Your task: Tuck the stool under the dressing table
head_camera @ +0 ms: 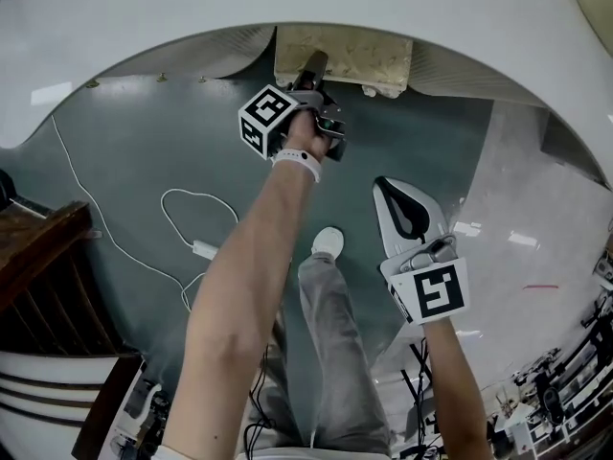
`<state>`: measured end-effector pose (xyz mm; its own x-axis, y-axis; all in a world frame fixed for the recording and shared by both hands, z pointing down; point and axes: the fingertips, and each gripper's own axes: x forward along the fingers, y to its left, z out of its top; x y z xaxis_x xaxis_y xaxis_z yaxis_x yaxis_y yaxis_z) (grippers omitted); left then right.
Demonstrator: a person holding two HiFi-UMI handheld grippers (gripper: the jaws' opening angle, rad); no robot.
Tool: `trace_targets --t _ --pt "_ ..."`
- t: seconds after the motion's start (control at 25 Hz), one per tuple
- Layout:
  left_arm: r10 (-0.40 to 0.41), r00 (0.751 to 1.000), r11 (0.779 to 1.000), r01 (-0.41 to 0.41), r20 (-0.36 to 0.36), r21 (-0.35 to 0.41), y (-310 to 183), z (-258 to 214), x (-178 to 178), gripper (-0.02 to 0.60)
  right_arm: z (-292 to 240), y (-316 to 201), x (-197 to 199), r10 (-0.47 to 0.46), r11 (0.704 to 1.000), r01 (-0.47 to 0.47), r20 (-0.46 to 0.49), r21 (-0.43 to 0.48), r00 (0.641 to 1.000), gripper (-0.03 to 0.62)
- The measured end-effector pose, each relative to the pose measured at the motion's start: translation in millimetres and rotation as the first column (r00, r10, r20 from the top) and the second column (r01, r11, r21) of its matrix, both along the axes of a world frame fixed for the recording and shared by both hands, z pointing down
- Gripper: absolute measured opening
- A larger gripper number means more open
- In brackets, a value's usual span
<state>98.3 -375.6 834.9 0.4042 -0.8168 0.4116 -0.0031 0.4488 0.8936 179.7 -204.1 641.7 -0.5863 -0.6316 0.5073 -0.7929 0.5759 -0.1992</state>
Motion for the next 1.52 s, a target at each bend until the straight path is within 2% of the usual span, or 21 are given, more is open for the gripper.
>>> trace_targets --t 0.12,0.2,0.28,0.48,0.6,0.84,1.0,1.12,1.2,1.4,1.52 --pt "0.036 0.999 0.999 -0.036 0.015 0.027 -4 4 0 0.285 3 2 3 0.005 1.0 -0.005 -0.003 -0.001 1.0 0.011" --pt "0.102 0.993 0.993 -0.105 0.065 0.046 -2 4 0 0.285 2 2 5 0.007 1.0 -0.007 -0.005 0.002 1.0 0.011" --pt "0.17 0.977 0.982 -0.178 0.131 0.055 2 1 0 0.285 -1 2 7 0.018 1.0 -0.018 -0.003 0.006 1.0 0.011" --pt "0.301 0.931 0.945 -0.32 0.207 0.066 20 -16 5 0.285 -10 9 7 0.019 1.0 -0.019 -0.022 0.023 1.0 0.011" --pt "0.371 0.892 0.915 -0.399 0.258 0.066 39 -28 6 0.279 -18 13 -3 0.023 0.999 -0.022 -0.023 0.036 0.999 0.011" --pt "0.478 0.809 0.849 -0.525 0.343 0.056 91 -57 1 0.127 -45 32 -20 0.024 0.998 -0.023 -0.009 0.055 1.0 0.012" --pt "0.548 0.738 0.776 -0.624 0.393 0.09 127 -86 1 0.075 -63 47 -29 0.041 0.997 -0.04 -0.017 0.071 0.999 0.012" --pt "0.567 0.686 0.74 -0.668 0.456 0.086 149 -112 -12 0.032 -80 58 -37 0.063 0.994 -0.061 -0.026 0.086 0.998 0.011" --pt "0.578 0.63 0.703 -0.707 0.519 0.075 162 -132 -19 0.012 -93 66 -40 0.078 0.993 -0.076 -0.024 0.086 0.997 0.011" --pt "0.574 0.406 0.564 -0.826 0.711 0.017 195 -185 -40 0.009 -124 83 -51 0.133 0.987 -0.13 -0.024 0.092 0.991 0.011" --pt "0.541 0.298 0.48 -0.877 0.787 0.002 220 -225 -50 0.009 -149 97 -60 0.158 0.982 -0.156 -0.013 0.102 0.987 0.011"
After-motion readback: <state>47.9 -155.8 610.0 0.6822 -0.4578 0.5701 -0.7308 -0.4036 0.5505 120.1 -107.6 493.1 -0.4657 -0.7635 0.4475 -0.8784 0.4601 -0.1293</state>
